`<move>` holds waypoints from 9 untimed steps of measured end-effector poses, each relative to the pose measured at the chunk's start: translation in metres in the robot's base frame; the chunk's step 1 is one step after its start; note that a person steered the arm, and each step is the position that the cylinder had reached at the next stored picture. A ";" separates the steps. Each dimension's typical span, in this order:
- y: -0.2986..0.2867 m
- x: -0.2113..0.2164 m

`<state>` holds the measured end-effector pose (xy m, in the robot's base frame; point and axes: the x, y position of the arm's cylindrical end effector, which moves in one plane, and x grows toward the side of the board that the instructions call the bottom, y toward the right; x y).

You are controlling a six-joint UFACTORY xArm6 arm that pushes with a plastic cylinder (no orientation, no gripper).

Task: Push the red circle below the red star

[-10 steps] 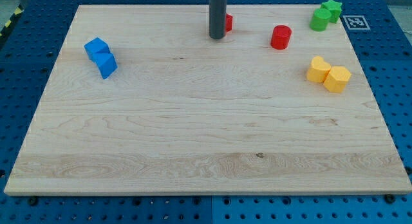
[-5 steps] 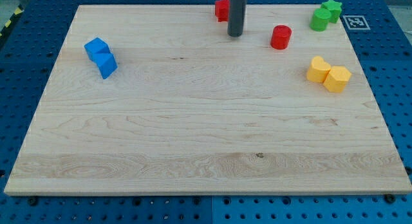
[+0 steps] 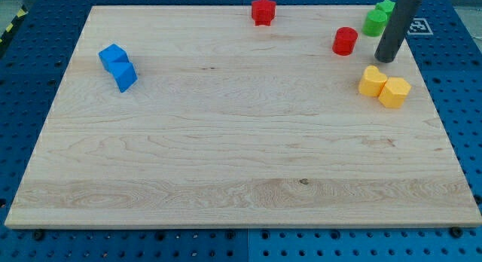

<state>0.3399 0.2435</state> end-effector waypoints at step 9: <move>-0.158 -0.037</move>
<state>0.3026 0.0852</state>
